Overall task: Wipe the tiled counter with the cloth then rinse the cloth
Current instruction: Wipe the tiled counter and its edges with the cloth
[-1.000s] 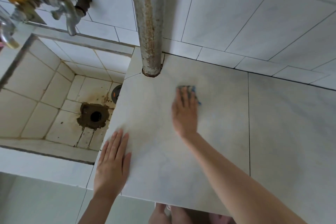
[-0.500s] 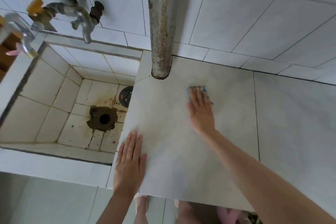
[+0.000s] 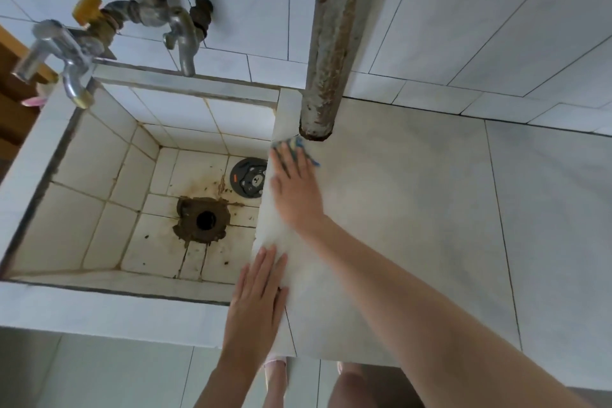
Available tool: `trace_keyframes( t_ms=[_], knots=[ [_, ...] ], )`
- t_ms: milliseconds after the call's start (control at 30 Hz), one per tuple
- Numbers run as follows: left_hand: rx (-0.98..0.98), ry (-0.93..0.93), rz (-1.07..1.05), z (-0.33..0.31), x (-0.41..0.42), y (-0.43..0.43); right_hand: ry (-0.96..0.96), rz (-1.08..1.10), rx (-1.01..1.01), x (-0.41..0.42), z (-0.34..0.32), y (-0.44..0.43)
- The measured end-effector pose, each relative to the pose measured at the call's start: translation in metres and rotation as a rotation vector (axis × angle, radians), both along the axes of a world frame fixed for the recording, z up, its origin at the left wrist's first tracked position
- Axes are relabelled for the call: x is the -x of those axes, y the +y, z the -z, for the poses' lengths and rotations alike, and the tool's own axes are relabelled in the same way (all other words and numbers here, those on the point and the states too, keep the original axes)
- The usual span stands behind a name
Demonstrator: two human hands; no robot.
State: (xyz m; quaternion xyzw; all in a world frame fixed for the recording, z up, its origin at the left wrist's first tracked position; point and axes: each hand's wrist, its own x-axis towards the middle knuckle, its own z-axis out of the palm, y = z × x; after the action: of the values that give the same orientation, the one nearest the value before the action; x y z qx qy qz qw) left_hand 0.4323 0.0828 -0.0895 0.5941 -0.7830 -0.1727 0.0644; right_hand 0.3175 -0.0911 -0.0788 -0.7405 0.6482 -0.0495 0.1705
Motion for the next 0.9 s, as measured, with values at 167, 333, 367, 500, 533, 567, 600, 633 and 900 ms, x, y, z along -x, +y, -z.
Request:
trace_keyframes(
  t_ms=[167, 333, 367, 500, 533, 567, 600, 633, 900],
  knots=[
    [0.020, 0.014, -0.004, -0.003, -0.035, 0.007, 0.024, -0.079, -0.022, -0.022, 0.002, -0.028],
    [-0.005, 0.007, -0.019, -0.001, -0.037, 0.009, -0.004, 0.003, 0.027, 0.015, 0.003, -0.036],
    [-0.014, -0.001, -0.023, 0.000, -0.037, 0.010, -0.004, 0.046, 0.003, 0.017, 0.004, -0.036],
    [-0.021, -0.017, -0.024, 0.002, -0.036, 0.012, -0.004, 0.077, -0.072, -0.007, 0.005, -0.047],
    [-0.014, -0.018, -0.022, 0.003, -0.036, 0.011, -0.013, 0.070, -0.075, -0.011, 0.004, -0.054],
    [-0.012, -0.022, -0.021, 0.003, -0.035, 0.011, -0.016, 0.057, -0.074, -0.013, 0.003, -0.062],
    [-0.011, -0.026, -0.024, 0.004, -0.035, 0.010, -0.023, 0.049, -0.079, -0.012, 0.002, -0.070],
    [-0.010, -0.029, -0.027, 0.004, -0.035, 0.011, -0.028, 0.041, -0.088, -0.011, 0.001, -0.076],
    [-0.014, -0.021, -0.026, 0.004, -0.037, 0.011, -0.076, 0.036, -0.097, -0.007, 0.002, -0.063]
  ],
)
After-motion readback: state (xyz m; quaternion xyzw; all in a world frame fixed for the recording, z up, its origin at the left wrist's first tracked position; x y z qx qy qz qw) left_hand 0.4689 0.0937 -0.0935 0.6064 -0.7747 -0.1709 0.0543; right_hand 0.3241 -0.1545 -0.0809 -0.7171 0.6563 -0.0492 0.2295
